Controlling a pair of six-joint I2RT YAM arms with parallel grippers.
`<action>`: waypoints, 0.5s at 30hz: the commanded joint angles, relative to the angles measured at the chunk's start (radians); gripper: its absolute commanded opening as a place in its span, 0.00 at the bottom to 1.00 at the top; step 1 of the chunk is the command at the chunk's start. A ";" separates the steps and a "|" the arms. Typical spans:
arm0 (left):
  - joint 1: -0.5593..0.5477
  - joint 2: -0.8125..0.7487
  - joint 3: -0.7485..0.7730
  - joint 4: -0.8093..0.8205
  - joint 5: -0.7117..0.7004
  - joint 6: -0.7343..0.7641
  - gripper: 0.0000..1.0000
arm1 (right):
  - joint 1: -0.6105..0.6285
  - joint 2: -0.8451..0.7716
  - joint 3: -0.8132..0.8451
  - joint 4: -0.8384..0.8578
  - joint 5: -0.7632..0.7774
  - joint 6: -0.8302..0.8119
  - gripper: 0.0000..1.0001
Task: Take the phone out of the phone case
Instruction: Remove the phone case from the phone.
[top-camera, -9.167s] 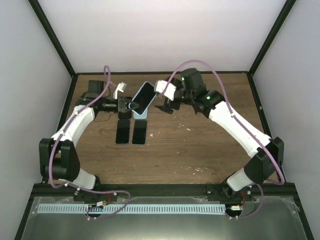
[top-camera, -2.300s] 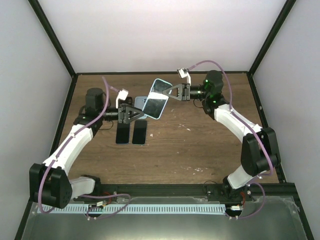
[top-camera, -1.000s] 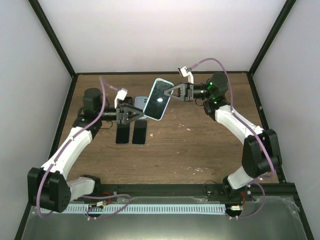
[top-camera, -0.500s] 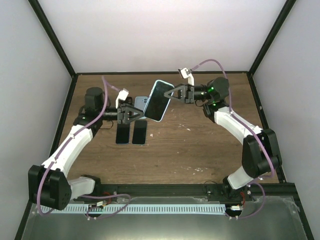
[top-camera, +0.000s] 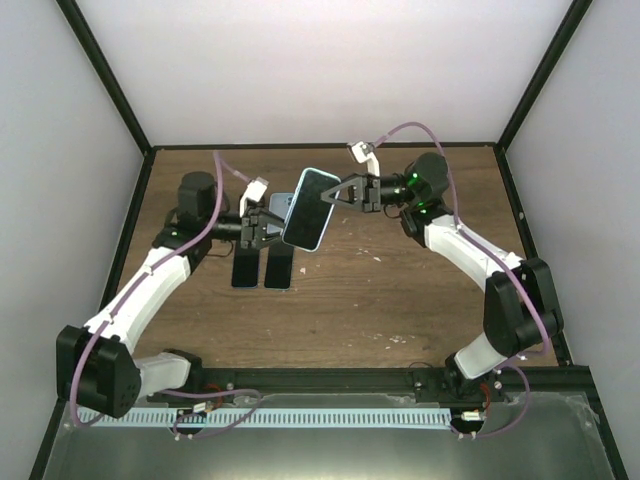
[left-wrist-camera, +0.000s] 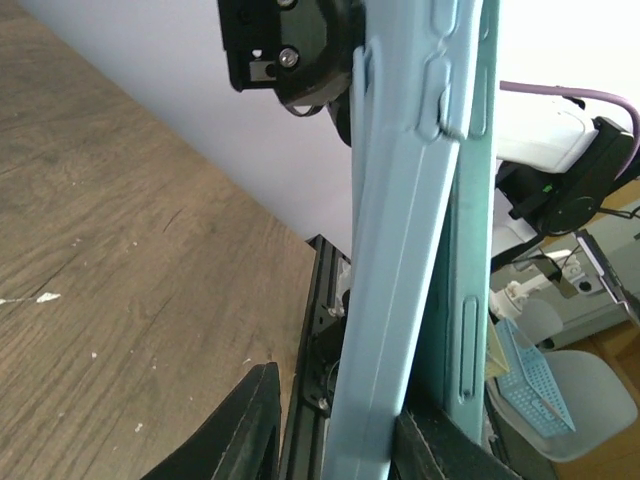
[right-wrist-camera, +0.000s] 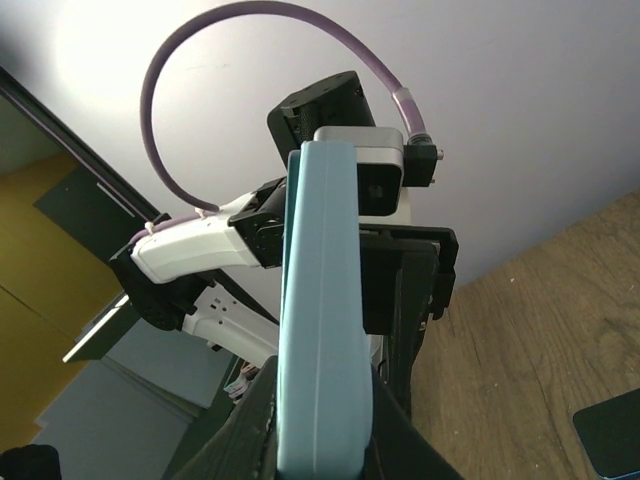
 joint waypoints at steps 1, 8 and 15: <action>-0.034 0.019 0.065 0.041 -0.038 0.001 0.26 | 0.067 0.012 0.025 -0.041 -0.062 -0.058 0.01; -0.052 0.048 0.104 0.032 -0.032 -0.002 0.25 | 0.113 0.021 0.023 -0.129 -0.079 -0.139 0.01; -0.050 0.039 0.052 0.080 0.006 -0.094 0.11 | 0.119 0.046 0.075 -0.329 -0.082 -0.272 0.01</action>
